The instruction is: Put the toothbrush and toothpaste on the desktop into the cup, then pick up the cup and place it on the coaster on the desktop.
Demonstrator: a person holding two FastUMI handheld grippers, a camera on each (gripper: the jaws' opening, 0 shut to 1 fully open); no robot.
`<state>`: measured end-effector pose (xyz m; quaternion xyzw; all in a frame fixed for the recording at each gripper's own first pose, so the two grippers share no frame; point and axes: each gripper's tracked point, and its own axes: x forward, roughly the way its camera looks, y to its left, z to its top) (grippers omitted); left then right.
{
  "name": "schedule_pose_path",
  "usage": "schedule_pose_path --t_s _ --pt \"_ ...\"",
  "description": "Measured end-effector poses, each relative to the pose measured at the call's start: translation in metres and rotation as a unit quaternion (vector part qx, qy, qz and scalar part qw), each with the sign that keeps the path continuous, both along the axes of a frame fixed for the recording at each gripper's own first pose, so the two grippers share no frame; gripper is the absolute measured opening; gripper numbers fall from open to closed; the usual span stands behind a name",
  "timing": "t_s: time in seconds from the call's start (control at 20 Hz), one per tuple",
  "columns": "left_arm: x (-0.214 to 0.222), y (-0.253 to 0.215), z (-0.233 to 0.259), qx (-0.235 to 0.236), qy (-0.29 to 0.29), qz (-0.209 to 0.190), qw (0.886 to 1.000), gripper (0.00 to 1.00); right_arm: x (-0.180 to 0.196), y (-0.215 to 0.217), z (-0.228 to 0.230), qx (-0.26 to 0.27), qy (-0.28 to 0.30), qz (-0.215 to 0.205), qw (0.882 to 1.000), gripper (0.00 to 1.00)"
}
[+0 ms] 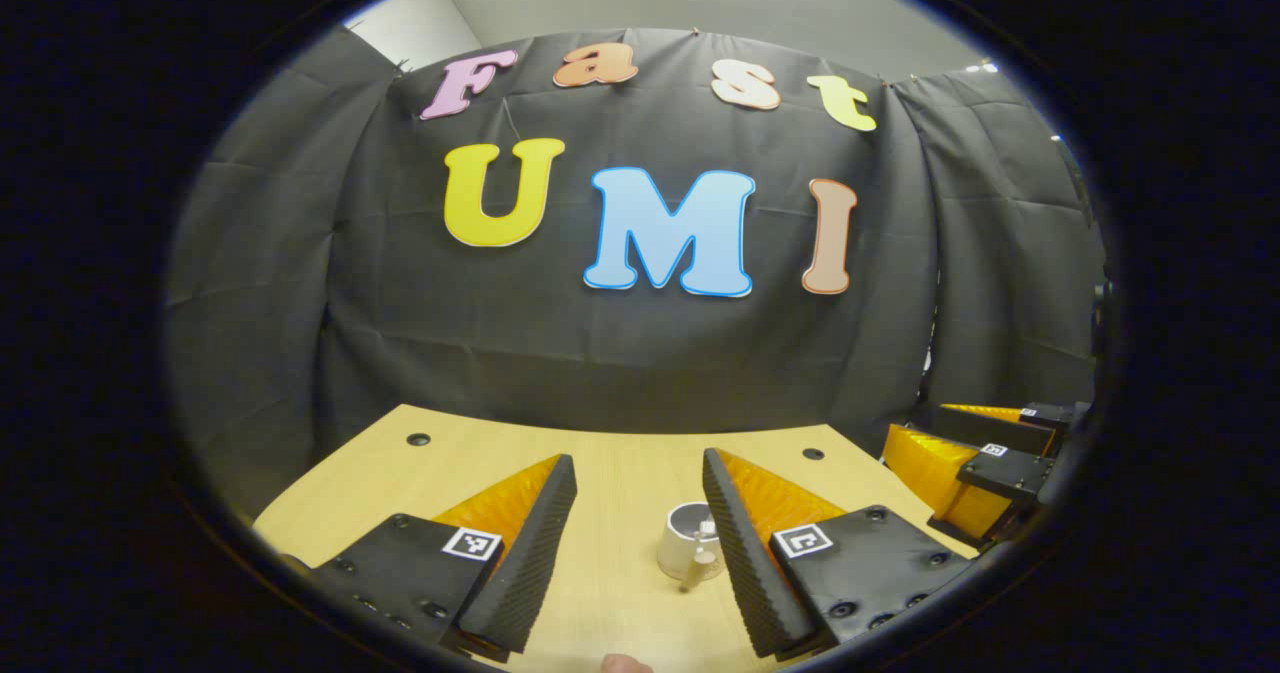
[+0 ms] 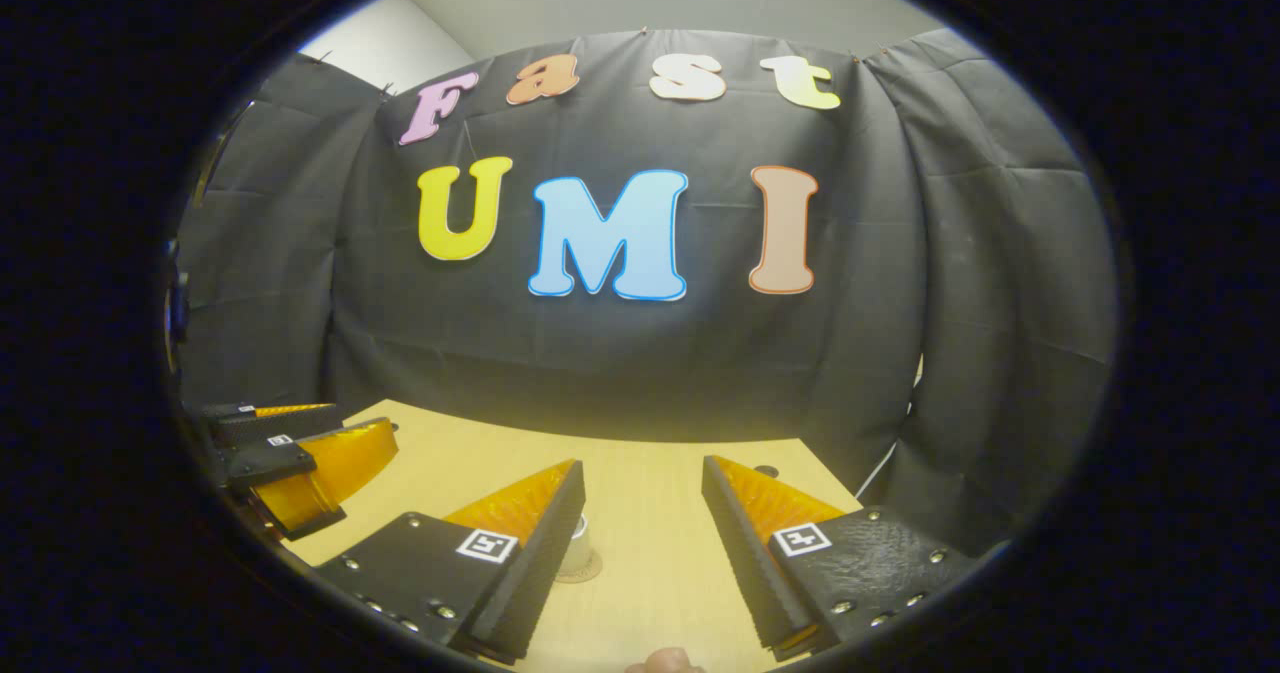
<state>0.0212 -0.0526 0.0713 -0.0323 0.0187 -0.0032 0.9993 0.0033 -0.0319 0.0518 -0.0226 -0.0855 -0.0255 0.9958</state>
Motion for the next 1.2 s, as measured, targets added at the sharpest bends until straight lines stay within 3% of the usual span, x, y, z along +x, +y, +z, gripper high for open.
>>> schedule_pose_path --t_s 0.3,0.35,0.75,1.0,1.2 --pt "0.017 0.008 -0.011 0.010 0.014 -0.004 1.000 0.90 -0.009 0.001 0.011 0.002 -0.006 -0.016 1.000 0.78" --pt "0.021 0.009 -0.013 0.010 0.016 -0.004 1.000 0.90 -0.012 0.001 0.015 -0.002 -0.014 -0.022 1.000 0.75" --pt "0.031 0.007 -0.001 0.034 -0.007 -0.028 0.999 0.89 -0.027 -0.005 0.035 0.013 -0.040 -0.039 0.998 0.78" --pt "0.030 -0.014 0.000 0.026 -0.017 -0.036 0.999 0.91 -0.034 -0.019 0.030 0.012 -0.035 -0.035 0.999 0.78" --pt "0.028 -0.026 0.004 0.026 -0.036 -0.013 0.999 0.89 -0.037 -0.033 0.035 -0.002 -0.052 -0.015 0.999 0.75"
